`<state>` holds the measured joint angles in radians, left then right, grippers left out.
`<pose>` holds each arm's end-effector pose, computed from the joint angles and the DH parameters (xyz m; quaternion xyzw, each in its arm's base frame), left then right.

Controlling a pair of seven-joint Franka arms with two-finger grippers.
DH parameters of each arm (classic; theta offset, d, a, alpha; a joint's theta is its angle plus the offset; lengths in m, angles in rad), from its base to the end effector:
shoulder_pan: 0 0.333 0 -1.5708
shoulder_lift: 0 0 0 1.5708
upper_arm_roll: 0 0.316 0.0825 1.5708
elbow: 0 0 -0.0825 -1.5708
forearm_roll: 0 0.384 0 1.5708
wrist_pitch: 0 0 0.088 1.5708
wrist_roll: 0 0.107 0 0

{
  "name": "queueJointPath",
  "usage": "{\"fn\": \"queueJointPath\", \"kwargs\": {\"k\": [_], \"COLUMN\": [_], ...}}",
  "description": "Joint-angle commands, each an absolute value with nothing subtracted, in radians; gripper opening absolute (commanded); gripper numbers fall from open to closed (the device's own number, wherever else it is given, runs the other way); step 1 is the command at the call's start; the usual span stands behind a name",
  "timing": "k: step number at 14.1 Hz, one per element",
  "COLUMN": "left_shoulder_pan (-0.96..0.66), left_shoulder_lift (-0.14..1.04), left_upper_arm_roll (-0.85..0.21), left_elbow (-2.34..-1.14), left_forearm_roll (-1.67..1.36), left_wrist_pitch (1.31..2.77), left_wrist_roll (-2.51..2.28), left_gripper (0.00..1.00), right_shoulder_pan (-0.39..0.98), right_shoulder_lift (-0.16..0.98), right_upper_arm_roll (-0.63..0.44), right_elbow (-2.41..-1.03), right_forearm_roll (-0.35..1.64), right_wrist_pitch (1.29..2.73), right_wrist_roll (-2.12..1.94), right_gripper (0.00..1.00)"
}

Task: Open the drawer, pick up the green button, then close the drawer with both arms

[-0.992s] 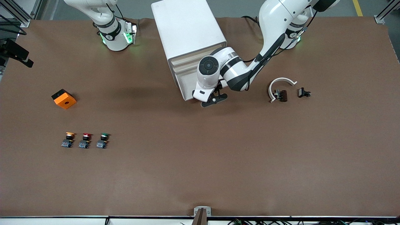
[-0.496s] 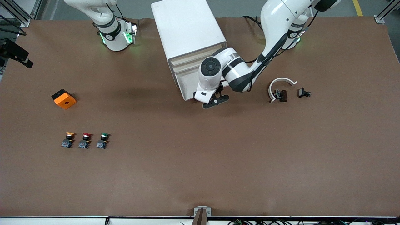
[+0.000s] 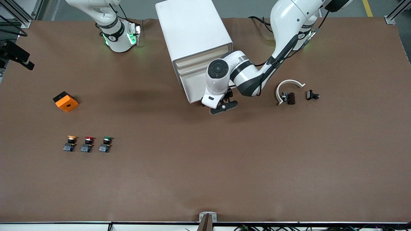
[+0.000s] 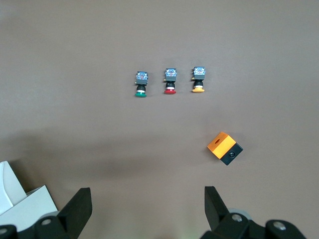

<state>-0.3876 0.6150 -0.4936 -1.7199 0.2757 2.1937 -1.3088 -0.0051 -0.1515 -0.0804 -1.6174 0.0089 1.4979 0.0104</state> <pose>0.4529 -0.4837 0.2588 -0.9858 -0.1630 0.0398 0.0106 0.4966 -0.0453 0.6757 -0.9987 0.0472 -0.0161 0.0099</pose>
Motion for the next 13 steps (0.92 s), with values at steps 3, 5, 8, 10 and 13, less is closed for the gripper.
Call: {"fn": "queueJointPath", "kwargs": {"k": [3,5,8,10,13], "left_shoulder_pan": [-0.423,-0.425,-0.423,-0.433,-0.443], "left_shoulder_lift": [0.617,0.615,0.617,0.617,0.617], "left_upper_arm_roll": [-0.495,-0.502,-0.538,-0.543,-0.557], "left_elbow": [-1.761,-1.775,-1.778,-1.778,-1.776], "left_forearm_roll": [0.293,0.285,0.267,0.226,0.16], "left_wrist_pitch": [2.187,2.186,2.183,2.181,2.18], "left_wrist_roll": [-1.342,-1.345,-1.384,-1.388,-1.396], "left_gripper": [1.0,1.0,1.0,1.0,1.0], "right_shoulder_pan": [-0.011,-0.012,-0.015,-0.015,-0.014], "right_shoulder_lift": [-0.175,-0.175,-0.173,-0.173,-0.173], "right_upper_arm_roll": [-0.074,-0.074,-0.078,-0.078,-0.078], "right_elbow": [-1.638,-1.638,-1.638,-1.638,-1.64], "right_forearm_roll": [0.017,0.015,0.015,0.017,0.017], "right_wrist_pitch": [1.5,1.502,1.505,1.505,1.506], "right_wrist_roll": [0.015,0.015,0.011,0.009,0.009], "right_gripper": [1.0,1.0,1.0,1.0,1.0]}}
